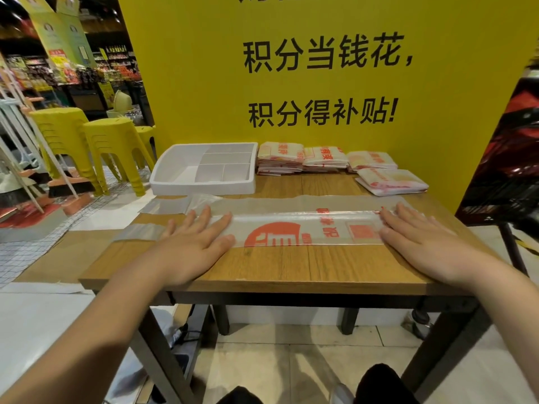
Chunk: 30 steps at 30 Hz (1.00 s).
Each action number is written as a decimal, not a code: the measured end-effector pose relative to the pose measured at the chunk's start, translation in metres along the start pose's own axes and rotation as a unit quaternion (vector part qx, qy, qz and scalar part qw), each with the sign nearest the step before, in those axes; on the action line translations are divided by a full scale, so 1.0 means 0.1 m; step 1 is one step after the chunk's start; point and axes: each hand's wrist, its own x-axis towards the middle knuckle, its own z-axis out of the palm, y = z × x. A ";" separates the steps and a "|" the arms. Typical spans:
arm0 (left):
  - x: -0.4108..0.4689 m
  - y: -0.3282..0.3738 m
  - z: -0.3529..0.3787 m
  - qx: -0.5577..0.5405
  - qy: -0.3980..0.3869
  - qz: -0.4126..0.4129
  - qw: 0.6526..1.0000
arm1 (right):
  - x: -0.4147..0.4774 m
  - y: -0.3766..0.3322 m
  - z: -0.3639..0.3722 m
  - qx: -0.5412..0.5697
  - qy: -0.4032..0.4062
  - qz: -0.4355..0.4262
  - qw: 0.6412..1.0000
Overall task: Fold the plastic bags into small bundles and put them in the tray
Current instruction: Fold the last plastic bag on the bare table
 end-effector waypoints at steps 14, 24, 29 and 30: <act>-0.46 0.04 0.08 0.018 -0.019 0.005 1.000 | -0.61 0.01 0.11 -0.021 -0.021 0.015 0.999; -0.56 0.04 0.08 0.023 0.025 0.013 0.999 | -0.68 -0.03 0.06 -0.059 0.002 0.038 0.998; -0.61 0.27 0.09 0.041 0.055 0.123 0.990 | -0.70 -0.39 0.13 -0.046 0.087 -0.111 0.989; -0.60 0.30 0.12 0.050 0.059 0.138 0.987 | -0.68 -0.45 0.16 -0.053 0.084 -0.143 0.985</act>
